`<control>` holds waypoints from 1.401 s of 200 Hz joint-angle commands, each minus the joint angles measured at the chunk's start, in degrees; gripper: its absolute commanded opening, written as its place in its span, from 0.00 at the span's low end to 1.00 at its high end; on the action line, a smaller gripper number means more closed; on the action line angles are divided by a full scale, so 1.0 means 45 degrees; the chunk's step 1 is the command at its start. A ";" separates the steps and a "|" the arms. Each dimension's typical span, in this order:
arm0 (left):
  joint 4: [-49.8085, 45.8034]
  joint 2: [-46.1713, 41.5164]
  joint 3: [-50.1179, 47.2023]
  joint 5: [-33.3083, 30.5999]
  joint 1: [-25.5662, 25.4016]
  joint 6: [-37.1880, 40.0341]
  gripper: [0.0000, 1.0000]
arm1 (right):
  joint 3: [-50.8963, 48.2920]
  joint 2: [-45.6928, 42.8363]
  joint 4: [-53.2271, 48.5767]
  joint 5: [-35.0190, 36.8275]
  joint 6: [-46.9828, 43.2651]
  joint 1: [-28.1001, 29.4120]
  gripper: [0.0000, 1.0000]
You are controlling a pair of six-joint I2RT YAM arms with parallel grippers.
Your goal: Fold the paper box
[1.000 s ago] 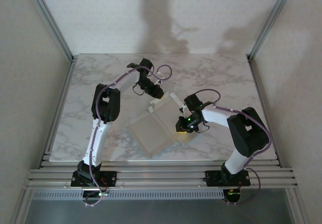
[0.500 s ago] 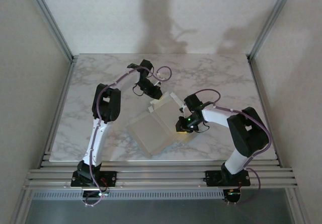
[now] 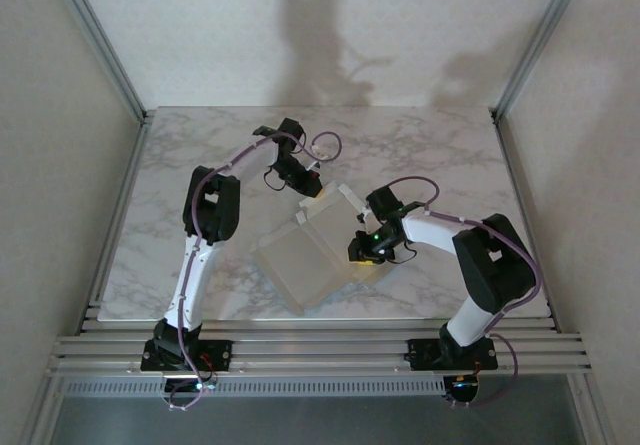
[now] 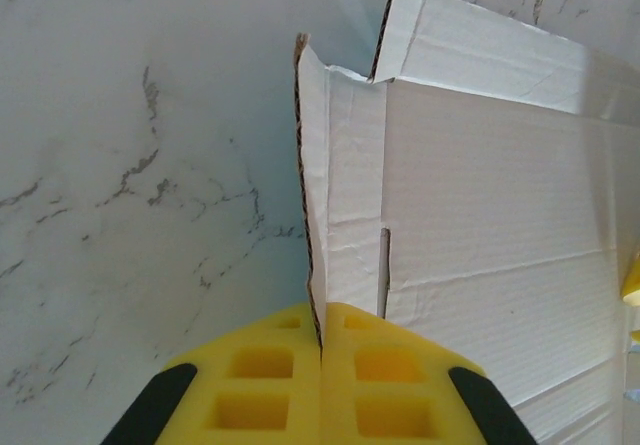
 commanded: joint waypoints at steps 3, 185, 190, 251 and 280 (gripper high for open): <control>0.0657 -0.0664 -0.0601 0.0408 -0.0150 -0.0273 0.00 | 0.0538 -0.0851 -0.1081 0.0893 0.0185 -0.0102 0.35; 1.0921 -0.6388 -0.9949 -0.1424 0.0414 -0.9842 0.03 | 0.1690 -0.2972 0.1027 0.2372 0.1256 0.1402 0.45; 1.1075 -0.6505 -1.0190 -0.1516 0.0416 -1.0144 0.03 | 0.1806 -0.2822 0.1069 0.2415 0.1257 0.1494 0.45; 1.3190 -0.8199 -1.2923 -0.2309 0.0397 -1.2033 0.03 | 0.2773 -0.0208 0.3031 0.3089 0.2931 0.2640 0.52; 1.4323 -0.8666 -1.3642 -0.2463 0.0339 -1.2060 0.03 | 0.3268 0.1015 0.3652 0.4087 0.3856 0.3577 0.59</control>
